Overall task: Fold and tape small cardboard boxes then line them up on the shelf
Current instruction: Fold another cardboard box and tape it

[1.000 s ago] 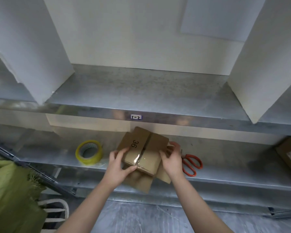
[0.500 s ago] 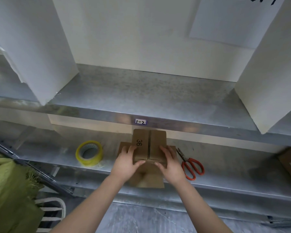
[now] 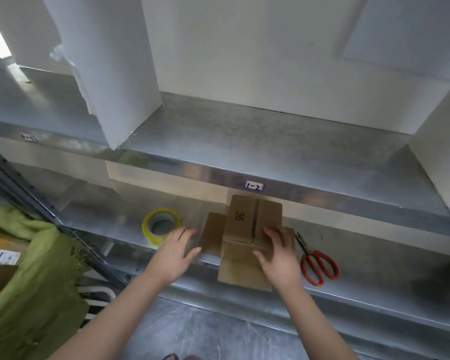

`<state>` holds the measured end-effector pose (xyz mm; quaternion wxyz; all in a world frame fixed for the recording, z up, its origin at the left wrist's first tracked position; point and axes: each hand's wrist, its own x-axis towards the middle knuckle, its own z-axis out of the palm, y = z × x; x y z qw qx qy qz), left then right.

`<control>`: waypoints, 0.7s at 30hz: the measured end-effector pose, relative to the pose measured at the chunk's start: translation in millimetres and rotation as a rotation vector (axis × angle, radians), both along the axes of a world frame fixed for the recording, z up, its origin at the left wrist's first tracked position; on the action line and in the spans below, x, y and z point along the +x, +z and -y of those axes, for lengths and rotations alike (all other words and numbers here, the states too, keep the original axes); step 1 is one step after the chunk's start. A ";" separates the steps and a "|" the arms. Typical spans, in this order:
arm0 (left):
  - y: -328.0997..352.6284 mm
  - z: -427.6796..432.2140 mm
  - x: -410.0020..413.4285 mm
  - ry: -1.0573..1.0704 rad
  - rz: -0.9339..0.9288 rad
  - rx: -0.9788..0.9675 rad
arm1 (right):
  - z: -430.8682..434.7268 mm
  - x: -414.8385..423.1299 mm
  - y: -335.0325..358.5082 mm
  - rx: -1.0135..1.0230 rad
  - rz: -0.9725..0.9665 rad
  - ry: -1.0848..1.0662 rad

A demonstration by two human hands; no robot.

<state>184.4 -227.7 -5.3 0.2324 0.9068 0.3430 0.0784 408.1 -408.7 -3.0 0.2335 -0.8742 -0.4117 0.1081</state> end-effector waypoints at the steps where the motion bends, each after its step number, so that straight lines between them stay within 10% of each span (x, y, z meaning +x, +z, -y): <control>1: 0.1 -9.3 -7.7 -0.006 -0.004 0.026 | 0.2 -0.3 4.3 -0.029 -0.011 -0.003; 14: -17.5 -114.3 -68.0 -0.329 -0.276 0.381 | -88.2 -136.1 11.1 0.313 0.192 0.157; 21: -46.3 -133.5 -62.8 -0.386 -0.270 0.246 | -152.5 -141.5 -49.4 -0.262 -0.067 0.065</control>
